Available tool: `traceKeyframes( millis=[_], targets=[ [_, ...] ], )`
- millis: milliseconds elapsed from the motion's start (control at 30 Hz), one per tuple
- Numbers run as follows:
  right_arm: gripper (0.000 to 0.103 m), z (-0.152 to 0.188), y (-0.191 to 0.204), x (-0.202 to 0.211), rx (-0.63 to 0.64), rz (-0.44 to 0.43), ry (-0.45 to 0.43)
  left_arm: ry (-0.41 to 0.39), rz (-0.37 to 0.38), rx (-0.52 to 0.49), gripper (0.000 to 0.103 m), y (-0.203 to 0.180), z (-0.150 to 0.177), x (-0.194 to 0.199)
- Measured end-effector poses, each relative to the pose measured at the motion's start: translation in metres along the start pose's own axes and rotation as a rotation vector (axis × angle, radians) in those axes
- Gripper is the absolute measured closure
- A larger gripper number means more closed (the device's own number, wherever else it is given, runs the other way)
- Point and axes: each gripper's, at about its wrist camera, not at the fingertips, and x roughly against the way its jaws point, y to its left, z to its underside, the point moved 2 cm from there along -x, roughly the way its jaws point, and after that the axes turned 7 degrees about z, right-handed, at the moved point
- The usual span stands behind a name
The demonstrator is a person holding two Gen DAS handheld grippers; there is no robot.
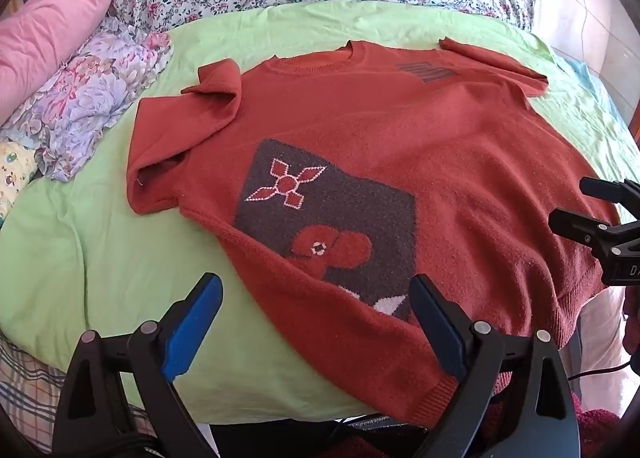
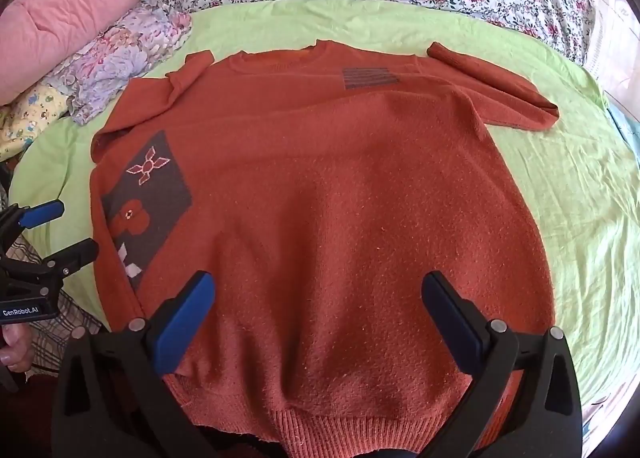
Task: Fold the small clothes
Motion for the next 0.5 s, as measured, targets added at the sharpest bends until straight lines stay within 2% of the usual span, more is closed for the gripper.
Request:
traceKeyframes(
  millis=[500],
  targets=[
    [0.0, 0.0011, 0.005, -0.0049, 0.001, -0.017, 0.003, 0.006, -0.001, 0.0, 0.008, 0.0034, -0.0011, -0.0053]
  ],
)
